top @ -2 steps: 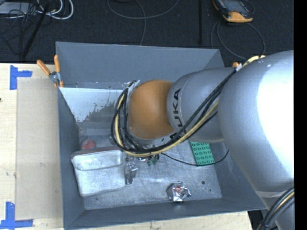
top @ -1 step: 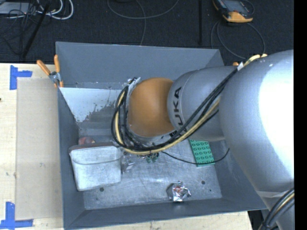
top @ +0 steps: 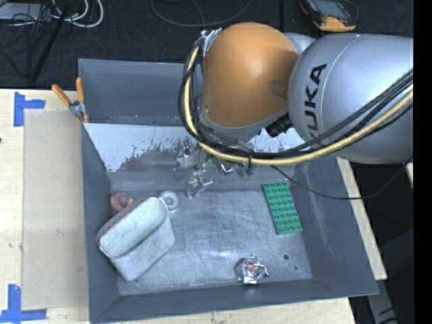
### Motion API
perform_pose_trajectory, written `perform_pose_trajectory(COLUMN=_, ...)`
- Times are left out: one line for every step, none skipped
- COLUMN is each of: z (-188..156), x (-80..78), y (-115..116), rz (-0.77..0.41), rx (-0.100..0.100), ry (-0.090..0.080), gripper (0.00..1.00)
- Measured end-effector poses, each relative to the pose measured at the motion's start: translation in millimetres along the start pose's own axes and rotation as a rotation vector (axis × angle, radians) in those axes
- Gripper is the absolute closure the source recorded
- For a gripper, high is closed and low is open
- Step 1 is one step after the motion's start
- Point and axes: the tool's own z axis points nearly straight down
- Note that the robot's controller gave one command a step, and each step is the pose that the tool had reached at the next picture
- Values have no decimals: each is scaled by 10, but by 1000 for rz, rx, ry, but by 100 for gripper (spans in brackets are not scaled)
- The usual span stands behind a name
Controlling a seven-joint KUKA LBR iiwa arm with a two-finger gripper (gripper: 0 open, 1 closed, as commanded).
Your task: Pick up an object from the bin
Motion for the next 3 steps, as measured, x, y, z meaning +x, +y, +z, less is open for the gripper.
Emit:
perform_pose_trajectory(z=51, x=17, y=0, rz=1, rx=-1, ry=8, gripper=0)
perform_pose_trajectory(z=1718, x=140, y=285, rz=-44, rx=-2, ry=17, gripper=0)
perform_pose_trajectory(z=1910, x=30, y=325, rz=-244, rx=4, ry=8, gripper=0)
